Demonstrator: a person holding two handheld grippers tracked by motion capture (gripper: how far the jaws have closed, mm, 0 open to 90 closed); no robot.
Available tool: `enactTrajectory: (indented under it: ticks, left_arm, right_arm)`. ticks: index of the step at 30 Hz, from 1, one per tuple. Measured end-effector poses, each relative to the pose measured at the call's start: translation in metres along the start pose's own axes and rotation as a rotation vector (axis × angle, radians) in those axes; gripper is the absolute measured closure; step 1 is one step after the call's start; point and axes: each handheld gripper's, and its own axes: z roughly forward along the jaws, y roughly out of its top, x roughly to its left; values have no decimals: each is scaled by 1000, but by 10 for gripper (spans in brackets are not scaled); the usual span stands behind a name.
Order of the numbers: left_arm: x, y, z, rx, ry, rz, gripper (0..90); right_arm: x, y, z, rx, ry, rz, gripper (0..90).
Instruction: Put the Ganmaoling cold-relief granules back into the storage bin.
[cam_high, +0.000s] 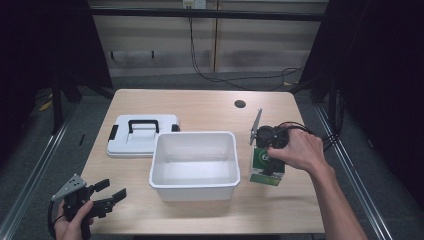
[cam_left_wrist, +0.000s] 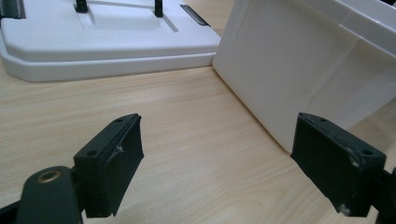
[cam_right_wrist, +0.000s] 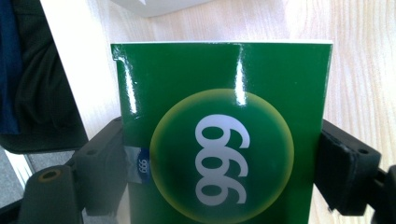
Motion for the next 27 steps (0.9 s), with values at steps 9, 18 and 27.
enactTrajectory:
  ticks: [9, 18, 27]
  left_arm:
    - [0, 0, 0, -2, -1, 0, 160]
    - [0, 0, 0, 1, -5, 0, 160]
    - [0, 0, 0, -3, -2, -3, 160]
  right_arm:
    - [0, 7, -21, -20, -20, -23, 161]
    - [2, 6, -34, -73, -36, -26, 162]
    - [4, 8, -55, -67, -61, -29, 162]
